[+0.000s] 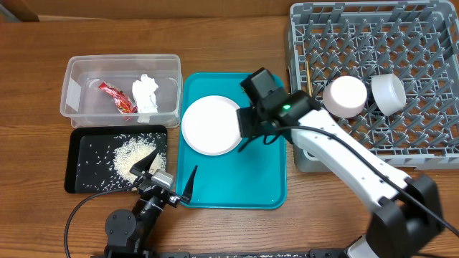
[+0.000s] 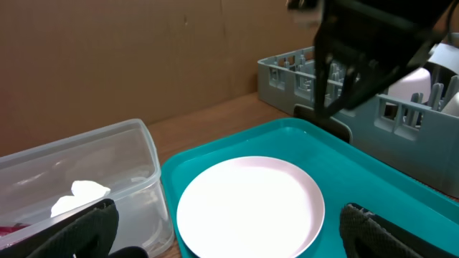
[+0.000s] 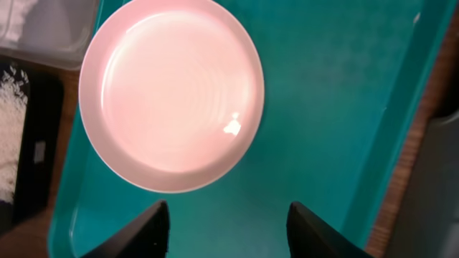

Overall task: Sort waste into correct bins and load items into the dishwasher
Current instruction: 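Reach the right gripper to the white plate rim and lift it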

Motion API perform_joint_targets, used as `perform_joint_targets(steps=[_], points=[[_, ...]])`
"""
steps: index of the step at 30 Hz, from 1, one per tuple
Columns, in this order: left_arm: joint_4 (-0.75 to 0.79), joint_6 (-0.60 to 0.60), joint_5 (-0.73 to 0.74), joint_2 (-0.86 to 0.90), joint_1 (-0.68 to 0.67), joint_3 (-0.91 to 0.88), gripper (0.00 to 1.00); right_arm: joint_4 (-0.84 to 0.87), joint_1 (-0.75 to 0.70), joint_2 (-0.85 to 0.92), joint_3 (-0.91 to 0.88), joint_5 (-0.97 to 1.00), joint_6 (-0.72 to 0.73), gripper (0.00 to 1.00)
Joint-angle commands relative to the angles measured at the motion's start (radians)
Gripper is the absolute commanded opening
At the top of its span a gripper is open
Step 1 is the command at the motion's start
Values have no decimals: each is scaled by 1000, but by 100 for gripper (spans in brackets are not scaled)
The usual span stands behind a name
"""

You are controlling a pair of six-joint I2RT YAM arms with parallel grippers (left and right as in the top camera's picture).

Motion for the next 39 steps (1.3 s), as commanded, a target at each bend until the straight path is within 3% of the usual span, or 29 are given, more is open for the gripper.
perform_joint_targets(steps=[1, 7, 11, 15, 23, 27, 35, 38, 39], points=[[0, 14, 8, -10, 6, -3, 100, 17, -9, 98, 11, -11, 152, 55], [0, 14, 8, -10, 6, -3, 100, 88, -46, 223, 11, -140, 230, 54], [0, 14, 8, -10, 6, -3, 100, 113, -46, 266, 11, -172, 256, 35], [0, 14, 8, -10, 6, -3, 100, 118, -47, 286, 6, -164, 286, 29], [0, 14, 7, -10, 6, -3, 100, 145, -47, 288, -9, -163, 303, 33], [0, 14, 8, -10, 6, -3, 100, 159, -47, 288, -26, -163, 313, 22], [0, 14, 7, -10, 6, -3, 100, 208, -50, 288, -93, -164, 343, 20], [0, 14, 8, -10, 6, -3, 100, 209, -66, 284, -94, -165, 334, 4], [0, 14, 8, -10, 6, -3, 100, 203, -72, 279, -93, -164, 329, 4]])
